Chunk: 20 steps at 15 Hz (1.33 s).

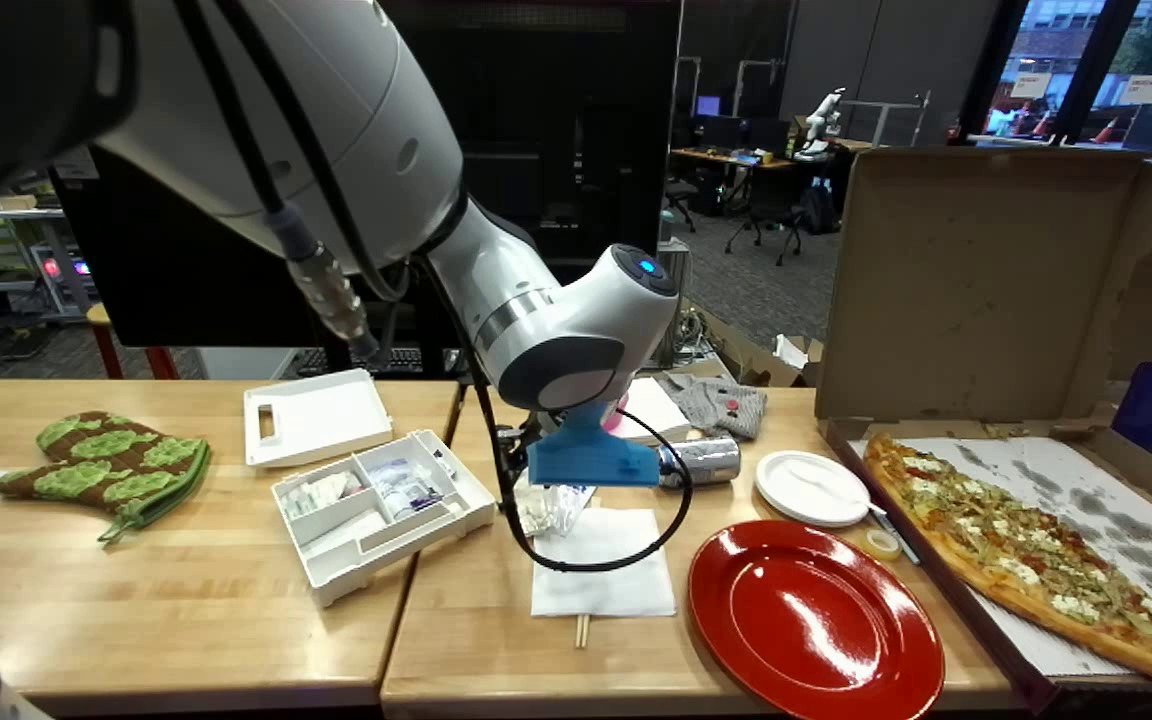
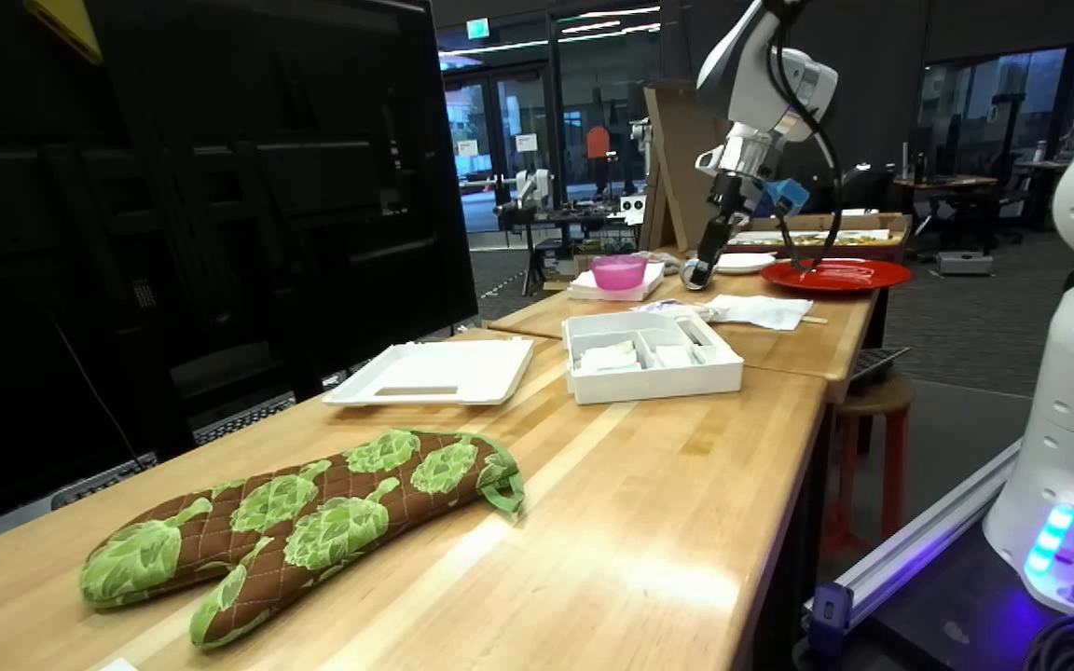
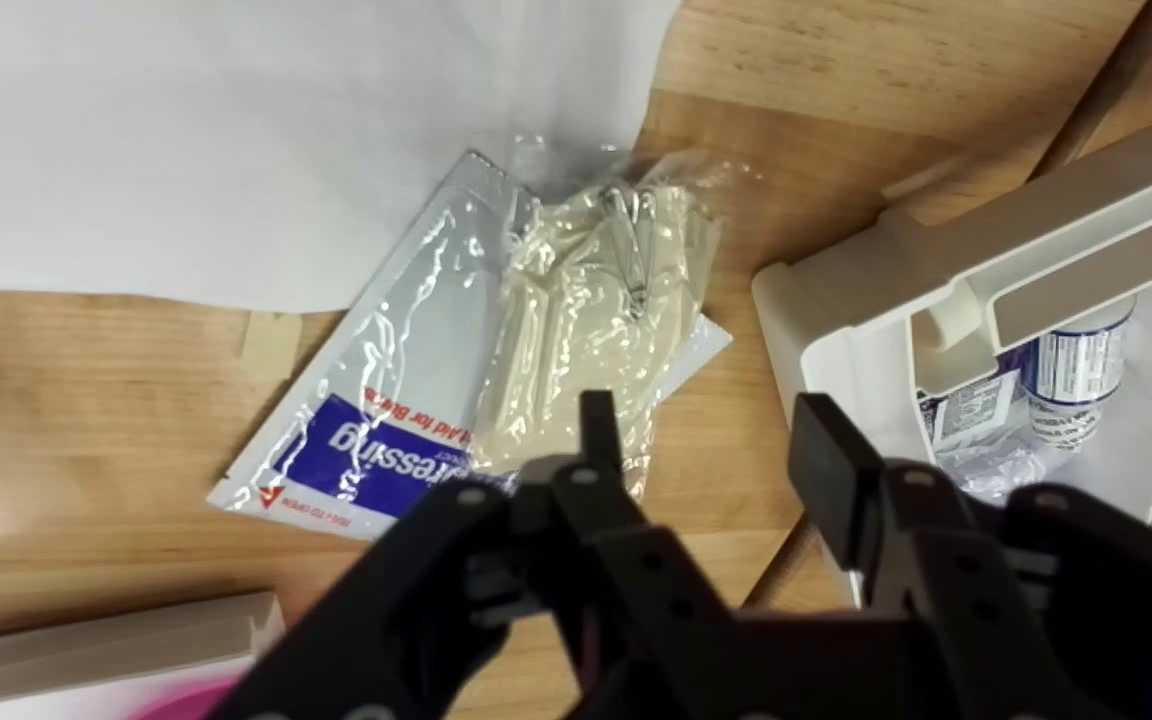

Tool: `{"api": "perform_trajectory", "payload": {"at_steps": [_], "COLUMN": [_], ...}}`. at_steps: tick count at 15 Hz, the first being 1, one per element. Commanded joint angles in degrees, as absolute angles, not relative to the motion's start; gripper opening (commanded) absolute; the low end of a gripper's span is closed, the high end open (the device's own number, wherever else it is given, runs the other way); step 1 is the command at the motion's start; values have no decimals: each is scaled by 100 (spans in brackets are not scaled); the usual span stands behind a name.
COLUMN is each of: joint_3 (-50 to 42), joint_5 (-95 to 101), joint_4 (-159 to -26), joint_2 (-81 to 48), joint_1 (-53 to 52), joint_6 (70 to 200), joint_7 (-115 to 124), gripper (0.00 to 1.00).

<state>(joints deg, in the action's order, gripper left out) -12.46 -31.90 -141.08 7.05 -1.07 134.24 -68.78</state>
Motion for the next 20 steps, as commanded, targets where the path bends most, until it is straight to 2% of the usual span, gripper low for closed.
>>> {"api": "perform_trajectory", "payload": {"at_steps": [1, 3, 5, 13, 20], "joint_3": [-1031, -905, -764, -412, -540], "joint_5": [-3265, -3115, -2969, -1751, -537], "joint_4": [-14289, -14423, -14582, -15243, -14990], "joint_2": [963, 1097, 1255, 2429, 2867], "joint_1": [-29, -67, -119, -305, -367], "joint_6": [13392, 13390, 13371, 13258, 12360], "joint_7": [-7152, -7183, -7207, -7083, -7469], "gripper": [80, 94, 100, 100, 100]}}
